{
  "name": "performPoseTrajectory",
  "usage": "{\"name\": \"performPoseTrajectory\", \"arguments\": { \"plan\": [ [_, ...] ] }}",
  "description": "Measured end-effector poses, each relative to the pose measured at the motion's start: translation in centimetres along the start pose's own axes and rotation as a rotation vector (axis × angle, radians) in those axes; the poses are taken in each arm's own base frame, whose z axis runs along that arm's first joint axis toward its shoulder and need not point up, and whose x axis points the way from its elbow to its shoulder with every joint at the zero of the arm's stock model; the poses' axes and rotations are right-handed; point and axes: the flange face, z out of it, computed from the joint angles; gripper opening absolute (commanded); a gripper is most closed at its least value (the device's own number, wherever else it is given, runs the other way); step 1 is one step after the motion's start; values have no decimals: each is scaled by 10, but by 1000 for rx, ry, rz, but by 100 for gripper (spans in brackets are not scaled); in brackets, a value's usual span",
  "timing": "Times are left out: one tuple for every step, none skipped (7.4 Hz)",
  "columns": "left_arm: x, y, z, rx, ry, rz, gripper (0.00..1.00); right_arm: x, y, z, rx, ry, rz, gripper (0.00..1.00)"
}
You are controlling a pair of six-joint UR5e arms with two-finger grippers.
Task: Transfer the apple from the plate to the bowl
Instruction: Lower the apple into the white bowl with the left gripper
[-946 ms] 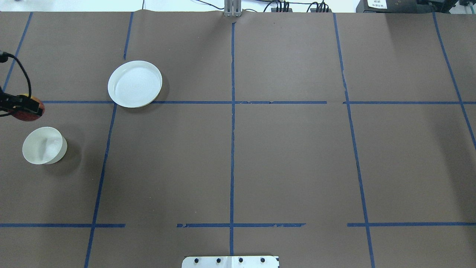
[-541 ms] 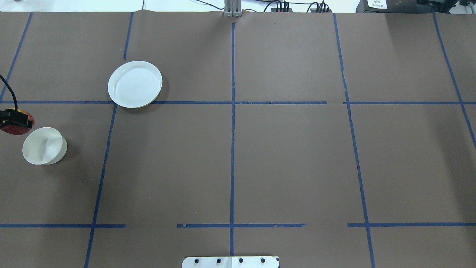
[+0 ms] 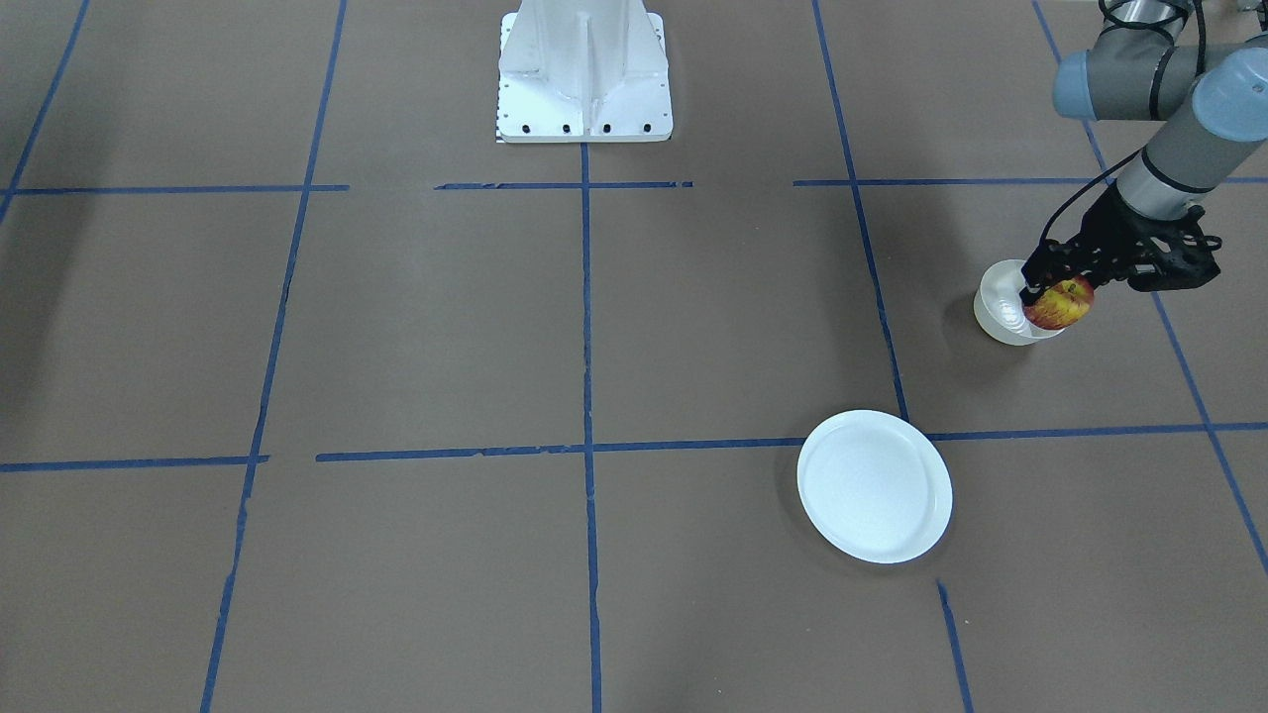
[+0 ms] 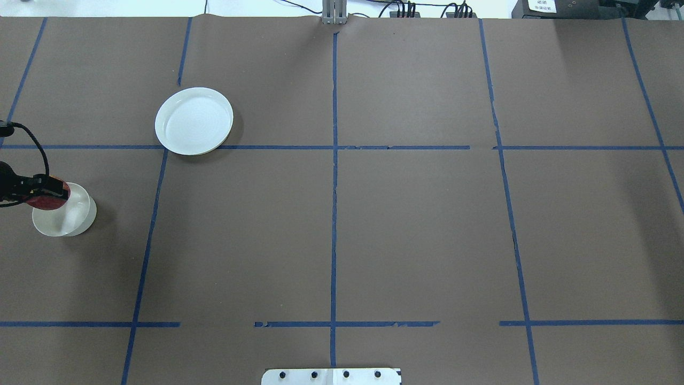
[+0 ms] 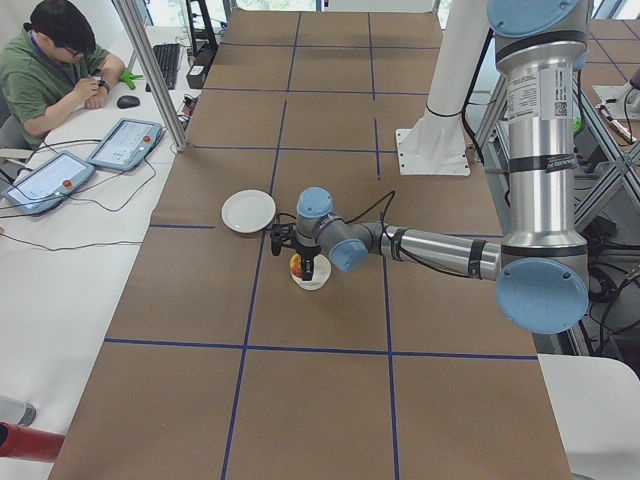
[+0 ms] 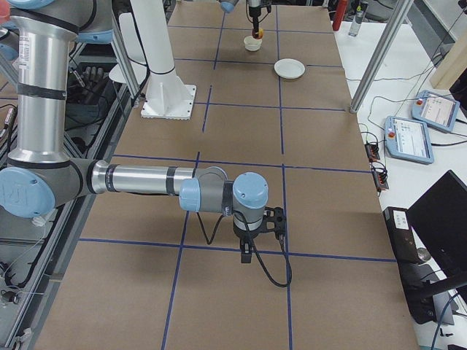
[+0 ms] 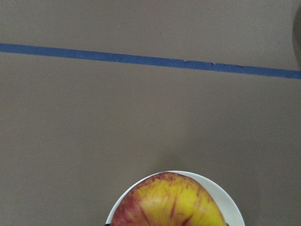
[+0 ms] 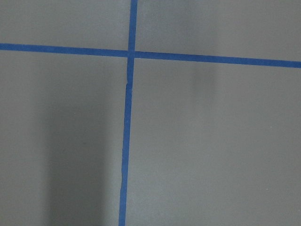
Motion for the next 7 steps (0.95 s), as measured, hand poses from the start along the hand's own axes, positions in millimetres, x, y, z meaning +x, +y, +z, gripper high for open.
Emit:
{"name": "performPoseTrajectory", "arguments": {
  "plan": [
    [3,5,7,-6,-9,-6,57,0,0,0,0,0,0,100],
    [4,9,14,-17,-15,-7,63,0,0,0,0,0,0,100],
    [5,13,17,-25,-18,-6,76,0,0,0,0,0,0,100],
    [6,14,19,-29,-19,-5,84,0,0,0,0,0,0,100],
    [6,15,20,-30,-20,-4,92,0,0,0,0,0,0,100],
    [6,15,20,-31,-20,-4,98,0,0,0,0,0,0,100],
    [7,15,19,-30,-18,-3,99,0,0,0,0,0,0,100]
  ]
}}
